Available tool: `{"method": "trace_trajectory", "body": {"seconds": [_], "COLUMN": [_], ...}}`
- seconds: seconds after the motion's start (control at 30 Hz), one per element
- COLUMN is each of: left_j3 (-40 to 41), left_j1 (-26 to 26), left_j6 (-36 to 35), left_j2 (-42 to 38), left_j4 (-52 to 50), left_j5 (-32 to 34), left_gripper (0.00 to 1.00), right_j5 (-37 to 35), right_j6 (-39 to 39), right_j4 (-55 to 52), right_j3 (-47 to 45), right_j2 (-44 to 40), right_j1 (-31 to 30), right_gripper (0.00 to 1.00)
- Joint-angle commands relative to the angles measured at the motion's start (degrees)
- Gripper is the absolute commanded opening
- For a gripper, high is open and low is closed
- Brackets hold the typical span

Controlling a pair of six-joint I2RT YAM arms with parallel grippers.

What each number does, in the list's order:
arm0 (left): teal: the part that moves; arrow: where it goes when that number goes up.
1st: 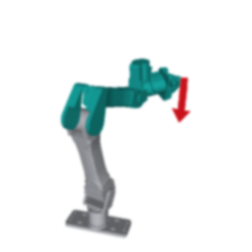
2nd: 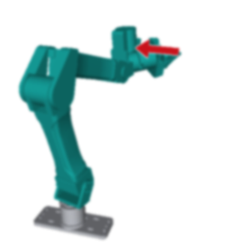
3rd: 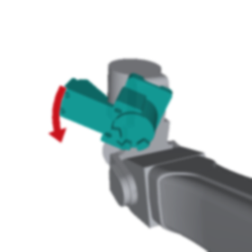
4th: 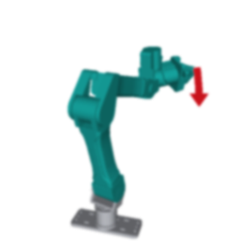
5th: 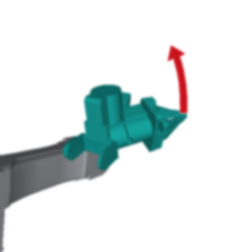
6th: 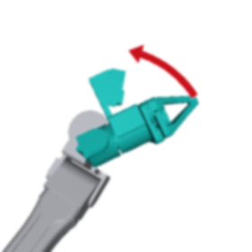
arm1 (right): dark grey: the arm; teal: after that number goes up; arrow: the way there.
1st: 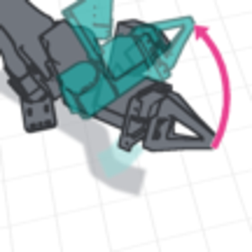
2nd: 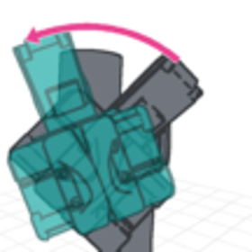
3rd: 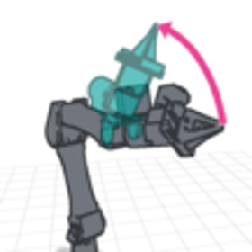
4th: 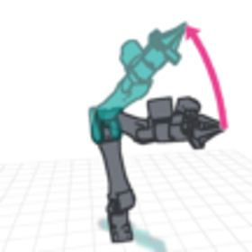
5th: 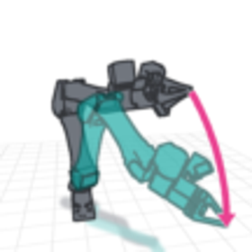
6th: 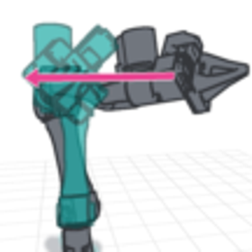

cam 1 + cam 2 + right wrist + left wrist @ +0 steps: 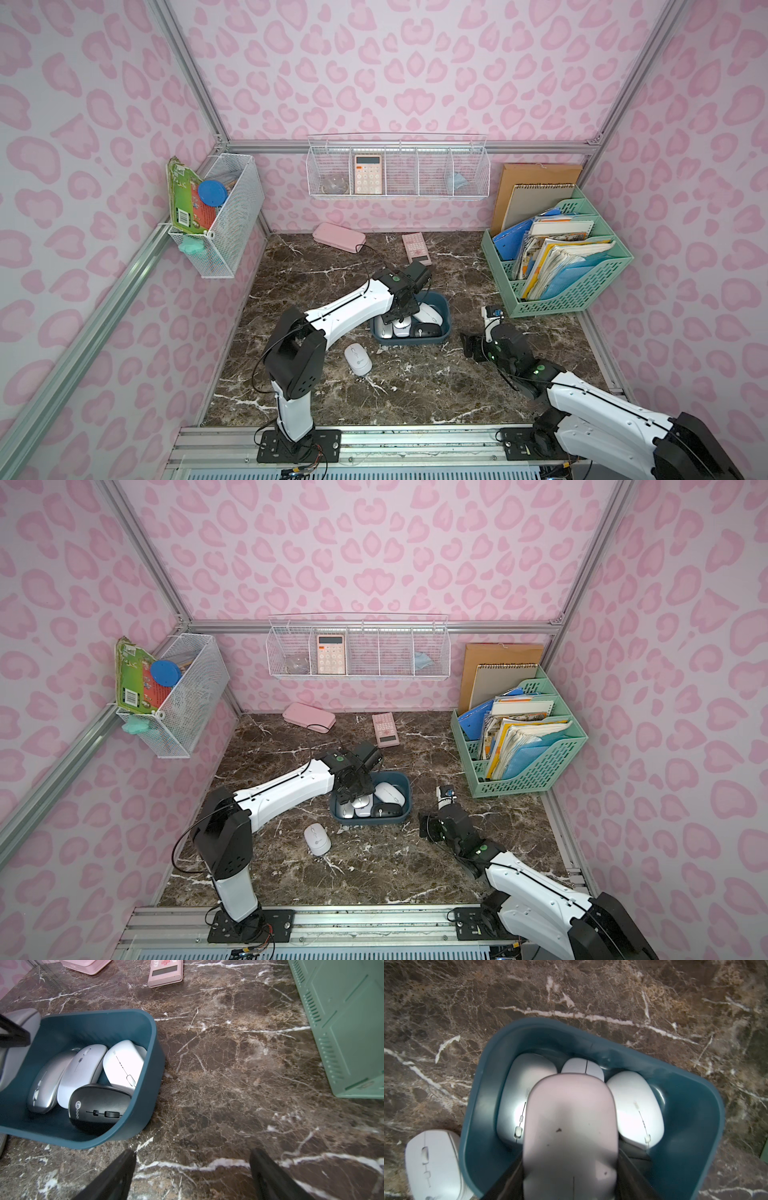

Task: Take out the mouse from the storage box
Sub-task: Pick up the mouse from the storage box, then place the mouse at the center of the board.

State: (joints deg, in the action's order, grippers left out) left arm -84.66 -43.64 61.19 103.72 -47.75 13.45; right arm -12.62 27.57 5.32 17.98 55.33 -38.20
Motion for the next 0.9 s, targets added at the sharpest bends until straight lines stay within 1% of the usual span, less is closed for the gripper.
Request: {"method": "trace_trajectory", "body": {"seconds": [0.0, 0.1, 0.2, 0.3, 0.4, 0.57, 0.87], "left_j3": [1.9, 6.3, 11.2, 14.4, 17.4, 23.8, 30.3], "left_j1": [-2.4, -5.8, -9.3, -13.2, -16.8, -18.3, -18.5], "left_j6": [0.9, 2.4, 3.8, 5.0, 6.4, 6.8, 5.1], "left_j2": [-2.6, -5.9, -9.5, -11.4, -12.9, -14.7, -13.8], "left_j4": [-3.9, -4.7, -3.0, -2.4, -2.0, 3.0, 9.5], "left_j5": [1.6, 2.6, 1.6, 1.3, 2.8, 0.5, -1.2], "left_gripper": [0.57, 0.56, 0.56, 0.56, 0.56, 0.56, 0.56], "right_j5": [-0.1, -0.1, -0.1, 0.0, 0.6, 0.2, 2.6], "right_j6": [0.2, 0.3, 0.5, 1.0, 1.6, 2.4, 4.1], "right_j4": [0.7, 0.4, 0.1, -0.1, -0.3, -1.7, -2.1], "right_j3": [0.5, 0.6, 0.6, 0.7, 1.1, 2.1, 2.8], "right_j2": [-0.2, -0.3, -0.4, -0.3, 0.2, 0.7, 0.2], "right_j1": [0.0, 0.0, 0.0, 0.1, 0.0, 0.1, 0.0], "right_gripper": [0.89, 0.89, 0.89, 0.89, 0.89, 0.89, 0.89]}}
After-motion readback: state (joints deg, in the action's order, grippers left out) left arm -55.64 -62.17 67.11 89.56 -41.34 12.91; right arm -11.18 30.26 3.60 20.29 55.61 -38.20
